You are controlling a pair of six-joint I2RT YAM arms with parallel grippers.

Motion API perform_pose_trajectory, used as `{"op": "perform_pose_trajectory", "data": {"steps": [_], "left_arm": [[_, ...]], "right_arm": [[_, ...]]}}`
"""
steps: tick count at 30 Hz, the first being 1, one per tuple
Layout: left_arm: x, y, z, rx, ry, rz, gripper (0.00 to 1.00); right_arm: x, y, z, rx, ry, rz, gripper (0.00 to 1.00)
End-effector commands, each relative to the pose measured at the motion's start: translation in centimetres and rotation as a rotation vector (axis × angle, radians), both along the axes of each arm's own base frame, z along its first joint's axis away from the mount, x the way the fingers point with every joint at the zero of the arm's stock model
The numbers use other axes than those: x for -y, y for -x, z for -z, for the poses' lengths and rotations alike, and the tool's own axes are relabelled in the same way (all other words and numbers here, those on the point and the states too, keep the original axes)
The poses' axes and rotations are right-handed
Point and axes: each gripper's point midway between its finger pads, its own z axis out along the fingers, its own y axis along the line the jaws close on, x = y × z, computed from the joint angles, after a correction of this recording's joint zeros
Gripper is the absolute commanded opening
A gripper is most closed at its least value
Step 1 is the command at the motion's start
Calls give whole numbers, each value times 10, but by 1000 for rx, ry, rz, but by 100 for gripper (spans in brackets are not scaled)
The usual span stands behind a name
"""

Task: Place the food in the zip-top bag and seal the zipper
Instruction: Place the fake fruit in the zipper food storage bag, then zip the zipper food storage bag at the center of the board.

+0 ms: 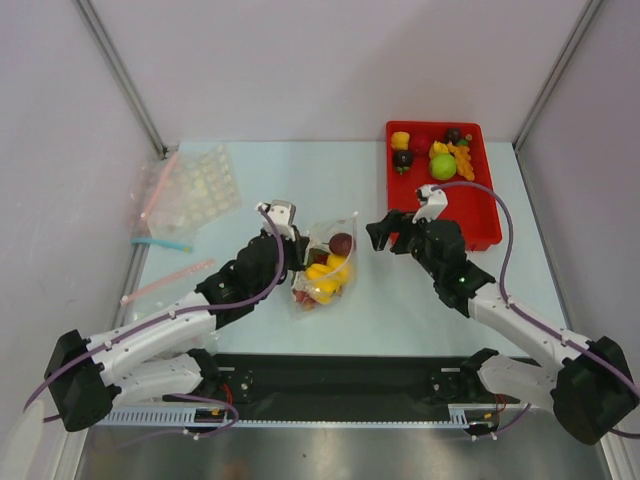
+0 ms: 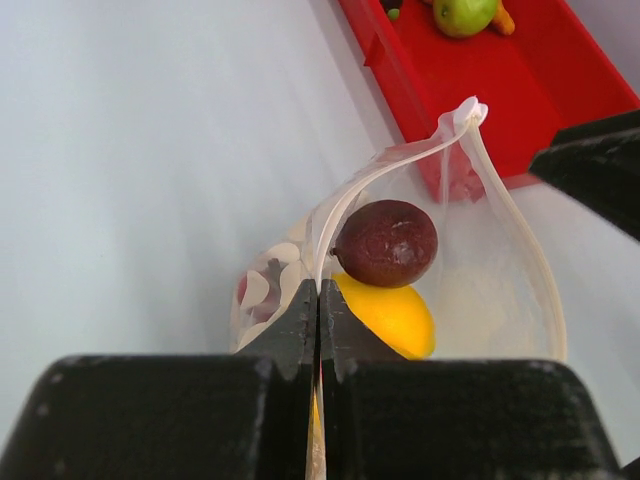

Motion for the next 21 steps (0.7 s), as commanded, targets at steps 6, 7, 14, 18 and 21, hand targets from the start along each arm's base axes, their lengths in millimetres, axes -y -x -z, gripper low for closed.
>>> {"op": "perform_pose_trajectory", "data": {"steps": [6,7,14,18,21], "left_arm": [[-3,-8,-22,85,44,3,0],[2,-5,-25,94,50,41,0],[36,16,-34,129,107,266,0],[53,26,-36,117,129,368,1],[65,39,-40,122,155,465,0]], "right_arm": [[-48,1,-1,42,-20,-242,85],[-52,1,0,42,-17,-256,85],[-65,14,-16,123,-16,-354,86],[-67,22,-23,166,-20,-390,88],[-66,21,-26,194,-3,-390,90]]}}
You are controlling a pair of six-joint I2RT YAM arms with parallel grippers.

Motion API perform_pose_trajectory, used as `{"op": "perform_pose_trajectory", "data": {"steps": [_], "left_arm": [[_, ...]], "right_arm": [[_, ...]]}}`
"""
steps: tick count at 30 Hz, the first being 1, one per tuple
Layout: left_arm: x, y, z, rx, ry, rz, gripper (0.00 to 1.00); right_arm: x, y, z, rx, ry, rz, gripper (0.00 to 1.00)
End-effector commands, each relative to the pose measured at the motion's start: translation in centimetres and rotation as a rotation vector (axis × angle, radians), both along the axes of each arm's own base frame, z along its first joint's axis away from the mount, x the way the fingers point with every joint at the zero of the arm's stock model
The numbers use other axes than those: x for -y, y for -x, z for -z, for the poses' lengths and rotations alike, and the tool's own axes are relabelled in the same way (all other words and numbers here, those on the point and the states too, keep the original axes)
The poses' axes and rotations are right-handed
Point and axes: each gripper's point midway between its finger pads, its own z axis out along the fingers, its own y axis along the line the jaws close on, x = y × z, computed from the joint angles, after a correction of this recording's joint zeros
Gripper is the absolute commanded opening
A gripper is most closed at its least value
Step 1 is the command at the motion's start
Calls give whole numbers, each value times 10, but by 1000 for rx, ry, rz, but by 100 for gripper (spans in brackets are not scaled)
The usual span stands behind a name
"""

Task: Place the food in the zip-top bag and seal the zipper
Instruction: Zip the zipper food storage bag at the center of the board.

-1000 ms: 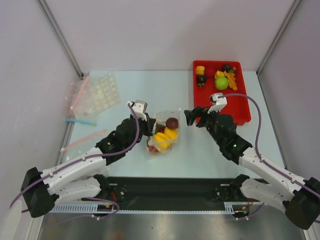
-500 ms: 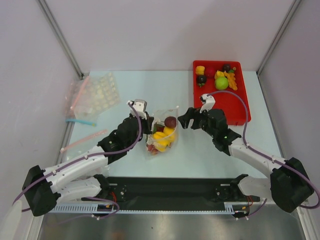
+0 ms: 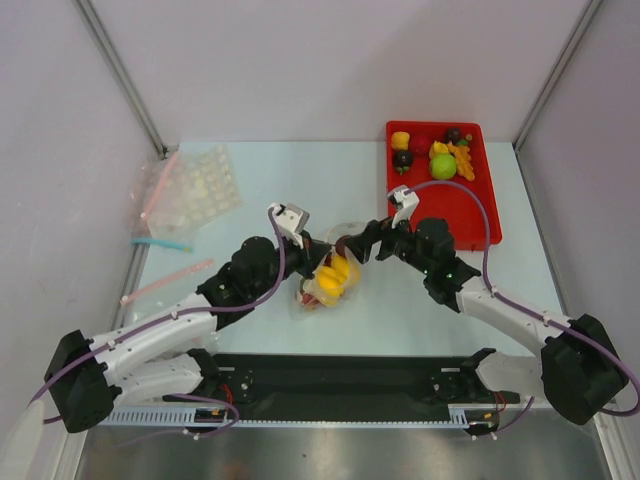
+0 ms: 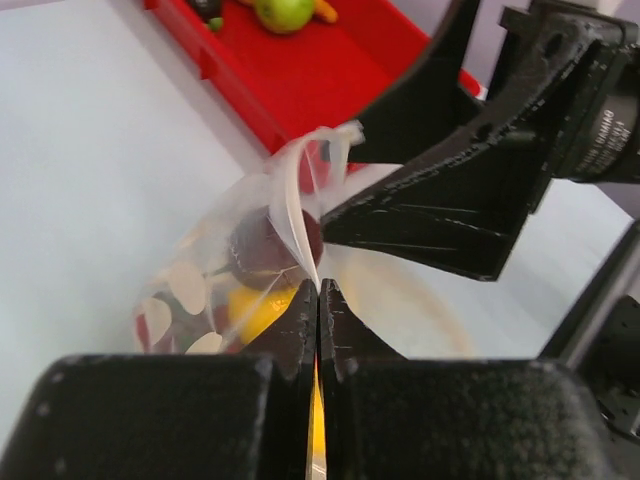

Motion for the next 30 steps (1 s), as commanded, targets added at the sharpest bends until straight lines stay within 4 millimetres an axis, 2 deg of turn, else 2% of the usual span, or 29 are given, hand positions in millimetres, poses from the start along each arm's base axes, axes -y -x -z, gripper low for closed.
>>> {"op": "perform_pose_trajectory", "data": {"steps": [1,8,11,12,13,16,19,21,22,23,26,30], "left_arm": [[21,15,-26,62,76,155,0],[18,8,-19,29,55,107,1],[18,4,-18,24,27,97,2],[19,3,-13,13,1,98,2],[21,4,-12,10,-4,106,4],[24,4,-12,6,-15,122,10],[27,8,-13,15,-25,143,13],[30,13,-16,37,-36,168,17],[34,18,-18,50,-36,185,22],[35,20,-20,69,-45,192,32],[41,26,-22,94,-59,213,50],[46,32,-23,116,-82,236,60]], "right_arm": [[-4,0,-34,139,-33,-33,91],[-2,-9,-23,99,-46,-44,89],[-2,-7,-28,96,-58,-47,71],[-2,-6,-27,85,-56,-45,58],[0,-5,-30,81,-63,-37,50],[1,4,-38,70,-85,-35,33],[11,0,-38,36,-64,72,16],[24,-5,-40,1,-59,167,7],[27,-6,-40,-11,-54,195,6],[37,-10,-43,-10,-53,258,6],[49,-8,-48,-13,-52,347,1],[53,-3,-51,-16,-43,405,0]]}}
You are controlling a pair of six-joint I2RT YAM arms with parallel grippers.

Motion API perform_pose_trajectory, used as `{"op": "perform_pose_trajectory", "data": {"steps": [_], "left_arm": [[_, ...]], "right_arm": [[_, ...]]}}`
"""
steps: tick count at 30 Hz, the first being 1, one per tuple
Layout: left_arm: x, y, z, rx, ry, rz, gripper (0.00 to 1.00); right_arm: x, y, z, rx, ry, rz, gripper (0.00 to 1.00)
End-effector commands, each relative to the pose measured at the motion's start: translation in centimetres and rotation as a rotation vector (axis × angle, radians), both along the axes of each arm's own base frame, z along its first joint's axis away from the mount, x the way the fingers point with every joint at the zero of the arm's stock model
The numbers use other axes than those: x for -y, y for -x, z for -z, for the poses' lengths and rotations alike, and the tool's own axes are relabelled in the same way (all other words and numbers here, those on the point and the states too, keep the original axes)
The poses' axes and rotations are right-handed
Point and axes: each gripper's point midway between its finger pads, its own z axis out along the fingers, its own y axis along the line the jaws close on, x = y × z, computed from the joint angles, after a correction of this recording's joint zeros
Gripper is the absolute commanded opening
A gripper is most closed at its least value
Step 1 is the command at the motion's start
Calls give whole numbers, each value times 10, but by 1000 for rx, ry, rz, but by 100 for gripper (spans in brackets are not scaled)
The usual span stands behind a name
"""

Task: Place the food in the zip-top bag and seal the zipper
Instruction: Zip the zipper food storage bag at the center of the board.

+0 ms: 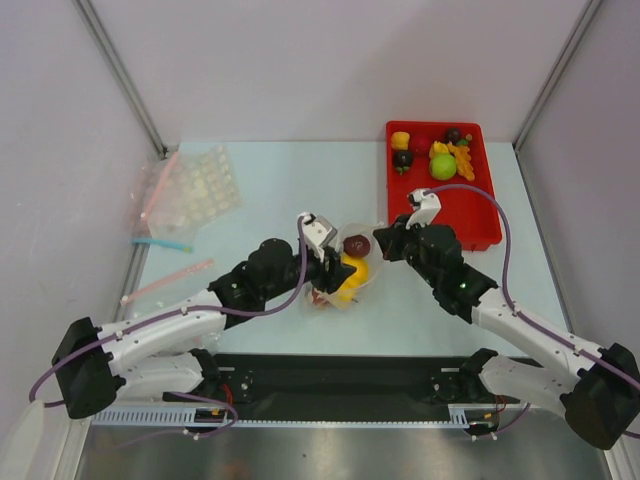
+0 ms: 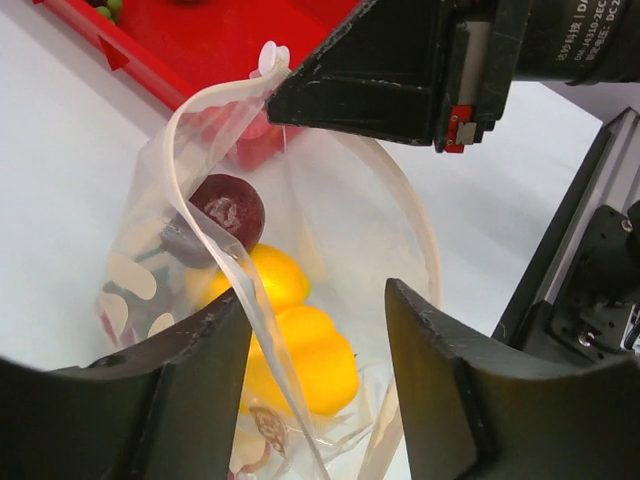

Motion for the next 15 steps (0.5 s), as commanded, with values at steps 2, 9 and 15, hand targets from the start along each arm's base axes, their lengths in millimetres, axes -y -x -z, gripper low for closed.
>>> {"op": "perform_pose_trajectory", "data": {"steps": [2,9,15], "left_arm": [[13,4,-33,101,17,45,64],[35,24,-26,159,-88,123,81],[51,26,-8,178,-212,134,88]], "right_arm": [[16,-7,-39,49,-47,153,0],[20,-4,-45,16,-72,196,2],[18,-2,-45,12,-85,184,3]]}}
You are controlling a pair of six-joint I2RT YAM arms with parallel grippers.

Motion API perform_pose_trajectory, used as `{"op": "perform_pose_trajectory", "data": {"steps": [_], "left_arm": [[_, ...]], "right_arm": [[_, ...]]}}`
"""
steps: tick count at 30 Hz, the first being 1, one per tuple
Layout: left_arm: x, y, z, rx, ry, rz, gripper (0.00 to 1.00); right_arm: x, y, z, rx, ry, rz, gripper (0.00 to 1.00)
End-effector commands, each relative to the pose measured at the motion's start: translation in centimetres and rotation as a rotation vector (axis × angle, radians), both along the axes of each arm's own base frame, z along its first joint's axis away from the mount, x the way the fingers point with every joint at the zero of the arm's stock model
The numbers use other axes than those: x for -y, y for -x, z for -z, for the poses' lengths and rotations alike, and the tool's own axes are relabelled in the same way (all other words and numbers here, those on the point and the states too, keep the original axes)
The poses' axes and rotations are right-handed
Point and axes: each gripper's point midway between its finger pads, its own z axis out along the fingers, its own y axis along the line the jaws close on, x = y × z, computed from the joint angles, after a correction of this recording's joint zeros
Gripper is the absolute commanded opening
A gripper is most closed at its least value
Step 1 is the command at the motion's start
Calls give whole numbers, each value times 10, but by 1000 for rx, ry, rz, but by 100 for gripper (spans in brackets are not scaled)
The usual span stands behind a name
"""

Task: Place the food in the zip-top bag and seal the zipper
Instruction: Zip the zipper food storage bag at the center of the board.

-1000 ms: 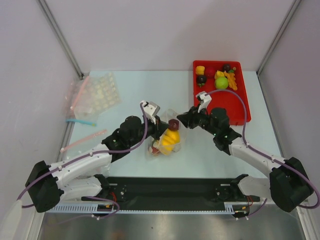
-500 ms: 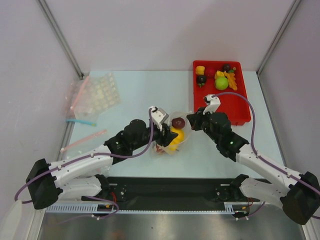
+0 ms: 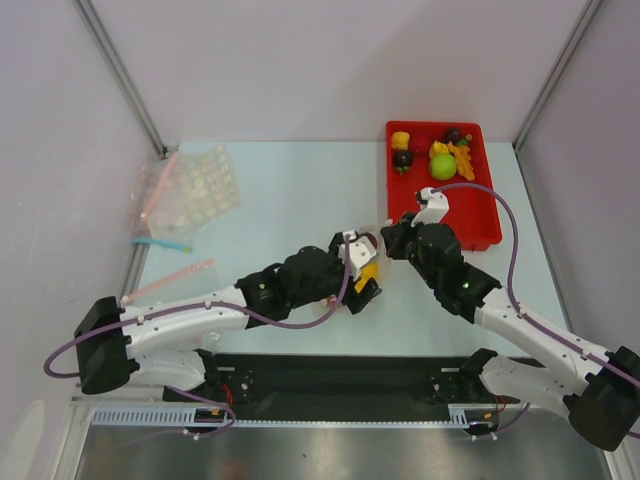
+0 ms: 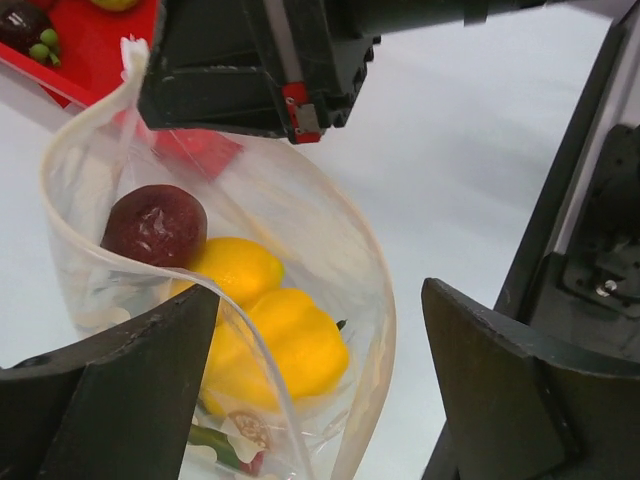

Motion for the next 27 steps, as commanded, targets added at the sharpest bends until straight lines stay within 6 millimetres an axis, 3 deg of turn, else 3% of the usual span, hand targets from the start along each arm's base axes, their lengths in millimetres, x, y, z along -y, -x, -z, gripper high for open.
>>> {"op": "perform_pose_trajectory", "data": {"steps": [1,7,9,10,12,13,15,21,22,23,24,25,26,27], "left_arm": [[11,0,-7,69,-61,2,89],[20,-4,18,136,-234,-71,91],[23,-6,24,146,-272,-90,84],[22,-8,25,147,-283,-99,64],[18,-15,24,154,-291,-154,43],[16,-17,23,161,-293,-168,22],[11,-21,18,170,-276,-201,0],[8,-6,-1,123,-159,-112,0],[5,-4,-15,114,-101,-86,0],[2,-2,-13,89,-83,-73,0],[-6,-9,-18,75,-54,-82,0],[-7,1,-24,45,2,-21,0],[-12,1,-28,33,35,-3,0],[-19,-8,-35,42,78,-8,0]], "right_arm": [[0,-3,-37,62,-78,27,3],[0,-3,-36,58,-85,32,3],[1,-4,-35,57,-84,37,3],[1,-4,-35,57,-84,38,3],[2,-4,-36,60,-85,40,4],[1,-3,-35,62,-77,32,4],[1,-3,-36,73,-66,23,14],[13,-1,-45,137,-39,13,54],[15,6,-55,171,-61,-13,57],[20,7,-68,225,-85,-14,66],[24,10,-57,232,-84,-22,72],[27,21,-81,322,-144,-55,77],[33,23,-84,355,-161,-54,85],[32,30,-72,366,-159,-94,88]]}}
